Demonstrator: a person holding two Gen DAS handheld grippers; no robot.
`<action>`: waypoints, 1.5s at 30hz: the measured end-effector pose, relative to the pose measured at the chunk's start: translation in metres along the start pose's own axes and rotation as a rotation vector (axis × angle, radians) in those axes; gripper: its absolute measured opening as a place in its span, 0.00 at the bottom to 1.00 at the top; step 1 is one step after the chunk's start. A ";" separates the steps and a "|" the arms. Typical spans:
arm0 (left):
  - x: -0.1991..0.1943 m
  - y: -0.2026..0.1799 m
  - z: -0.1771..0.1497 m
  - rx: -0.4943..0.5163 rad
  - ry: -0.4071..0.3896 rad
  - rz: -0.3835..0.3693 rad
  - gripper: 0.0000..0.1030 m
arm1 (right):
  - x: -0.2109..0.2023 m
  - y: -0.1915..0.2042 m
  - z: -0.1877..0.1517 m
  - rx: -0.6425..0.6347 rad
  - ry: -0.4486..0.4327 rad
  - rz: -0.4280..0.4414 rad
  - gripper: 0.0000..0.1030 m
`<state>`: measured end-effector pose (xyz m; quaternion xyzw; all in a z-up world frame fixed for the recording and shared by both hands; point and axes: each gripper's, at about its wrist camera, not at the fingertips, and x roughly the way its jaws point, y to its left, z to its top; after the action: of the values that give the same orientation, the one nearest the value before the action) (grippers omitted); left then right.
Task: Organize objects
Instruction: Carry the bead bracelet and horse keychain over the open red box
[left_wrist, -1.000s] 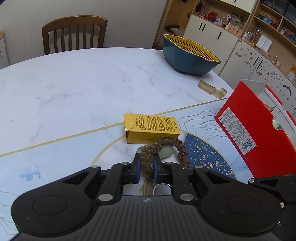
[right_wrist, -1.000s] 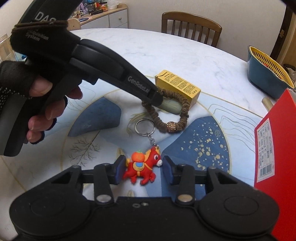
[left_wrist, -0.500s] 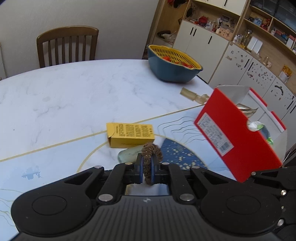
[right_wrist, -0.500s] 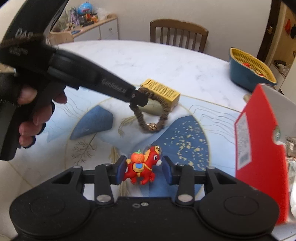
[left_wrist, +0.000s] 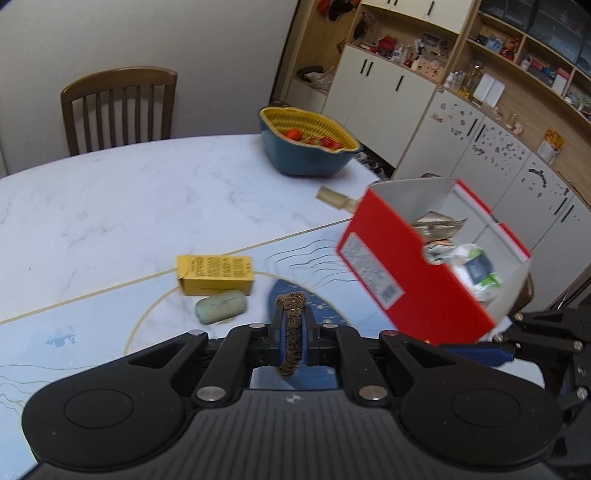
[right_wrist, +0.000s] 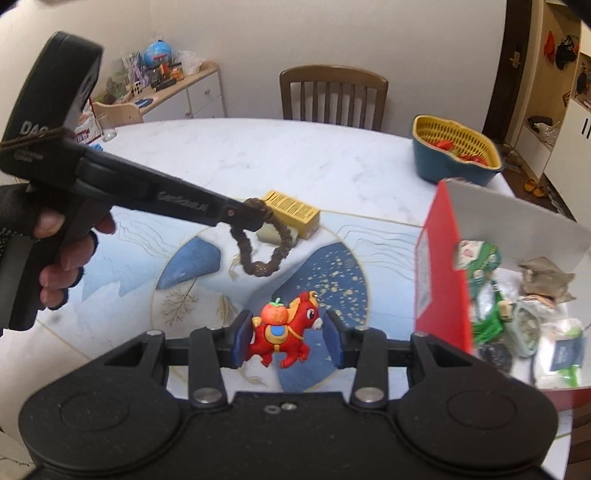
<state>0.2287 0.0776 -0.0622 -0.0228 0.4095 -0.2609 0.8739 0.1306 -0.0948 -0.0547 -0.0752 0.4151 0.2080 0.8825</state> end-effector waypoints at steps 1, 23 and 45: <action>-0.003 -0.004 0.002 0.003 -0.002 -0.004 0.07 | -0.006 -0.002 0.001 -0.002 -0.008 -0.004 0.38; -0.013 -0.129 0.063 0.098 -0.116 -0.075 0.07 | -0.081 -0.110 0.015 -0.031 -0.142 -0.111 0.38; 0.102 -0.223 0.078 0.104 0.033 -0.107 0.07 | -0.051 -0.244 -0.007 -0.053 -0.044 -0.151 0.38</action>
<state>0.2413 -0.1767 -0.0254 0.0050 0.4079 -0.3284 0.8519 0.2014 -0.3327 -0.0304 -0.1251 0.3830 0.1537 0.9022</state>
